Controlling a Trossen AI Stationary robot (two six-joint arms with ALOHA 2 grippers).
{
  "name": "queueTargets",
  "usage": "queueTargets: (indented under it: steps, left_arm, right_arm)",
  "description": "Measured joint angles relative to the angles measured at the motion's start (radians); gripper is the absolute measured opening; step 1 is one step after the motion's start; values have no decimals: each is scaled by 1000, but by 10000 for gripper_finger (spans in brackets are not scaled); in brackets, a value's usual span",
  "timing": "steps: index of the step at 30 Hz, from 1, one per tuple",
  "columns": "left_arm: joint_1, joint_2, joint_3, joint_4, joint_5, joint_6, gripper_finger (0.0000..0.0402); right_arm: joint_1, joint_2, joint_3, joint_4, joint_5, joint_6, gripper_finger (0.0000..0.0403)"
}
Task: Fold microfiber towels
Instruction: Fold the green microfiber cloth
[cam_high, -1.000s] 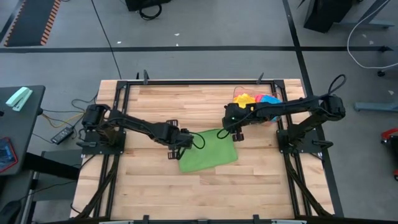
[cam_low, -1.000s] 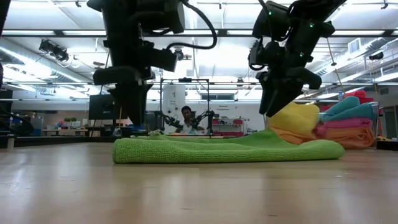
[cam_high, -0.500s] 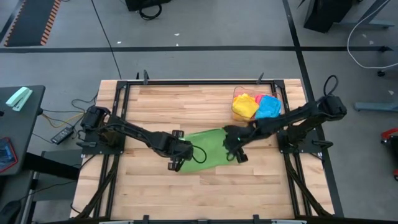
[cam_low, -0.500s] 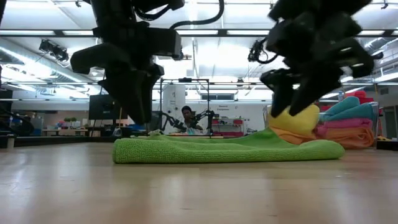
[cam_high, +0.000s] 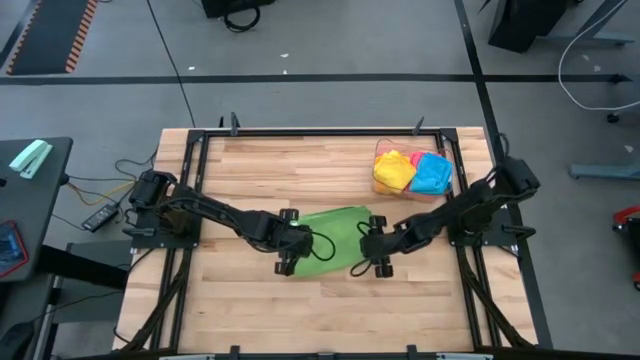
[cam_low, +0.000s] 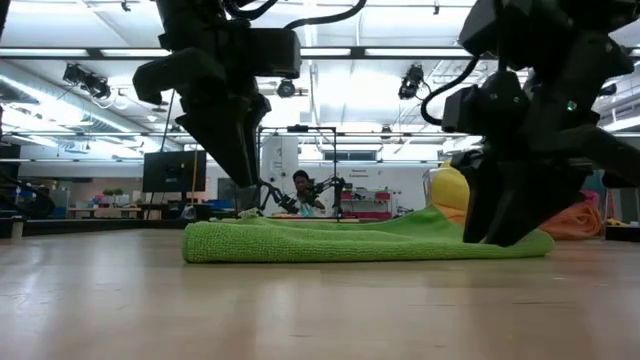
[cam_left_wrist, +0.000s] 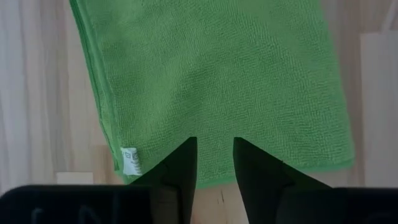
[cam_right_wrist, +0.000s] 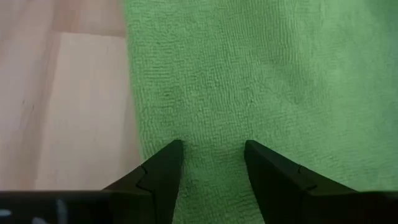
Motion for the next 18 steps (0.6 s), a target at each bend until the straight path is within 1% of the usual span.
queueTargets:
  steps: [4,6,8,11,15,18]
  left_arm:
    - [-6,0,0,3,3,4,115]
    - [-10,0,0,6,21,6,116]
    - [-14,0,0,19,48,35,116]
    - [-23,0,0,45,70,91,111]
    - [-38,0,0,97,71,135,106]
    - [-42,0,0,133,71,161,107]
  right_arm:
    - [0,25,6,-23,3,47,186]
    - [0,18,8,-63,3,51,186]
    - [0,-8,5,-132,6,23,185]
    - [-7,-56,1,-234,40,-91,182]
    - [-46,-112,-2,-360,106,-353,175]
    - [-98,-119,-2,-398,160,-515,171]
